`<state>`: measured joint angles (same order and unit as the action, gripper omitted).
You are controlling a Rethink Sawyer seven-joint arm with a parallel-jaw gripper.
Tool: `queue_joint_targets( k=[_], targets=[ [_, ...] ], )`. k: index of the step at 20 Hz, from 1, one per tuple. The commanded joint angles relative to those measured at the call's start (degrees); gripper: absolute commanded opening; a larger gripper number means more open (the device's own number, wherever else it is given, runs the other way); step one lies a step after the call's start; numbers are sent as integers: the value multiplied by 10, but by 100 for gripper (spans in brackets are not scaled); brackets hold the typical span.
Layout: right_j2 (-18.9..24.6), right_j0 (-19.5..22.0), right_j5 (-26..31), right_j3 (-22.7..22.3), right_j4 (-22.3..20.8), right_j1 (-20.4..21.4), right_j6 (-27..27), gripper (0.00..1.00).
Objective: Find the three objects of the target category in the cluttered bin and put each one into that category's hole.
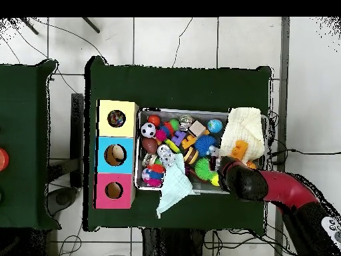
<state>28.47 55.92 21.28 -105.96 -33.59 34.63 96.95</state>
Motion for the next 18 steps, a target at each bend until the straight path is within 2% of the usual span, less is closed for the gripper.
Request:
queue_joint_targets(
  k=[1, 3, 4, 7, 11, 13, 18],
  targets=[
    [24, -28, 37, -42, 15, 79, 8, 100],
    [2, -51, 7, -65, 9, 100, 44, 100],
    [-25, -79, -6, -71, 0, 119, 70, 100],
    [-53, -109, -31, -88, 2, 131, 105, 100],
    [-27, -91, 12, -98, 46, 161, 69, 100],
    [-17, -79, 25, -91, 56, 158, 48, 100],
    [-2, -42, 33, -37, 47, 81, -13, 100]
  ],
)
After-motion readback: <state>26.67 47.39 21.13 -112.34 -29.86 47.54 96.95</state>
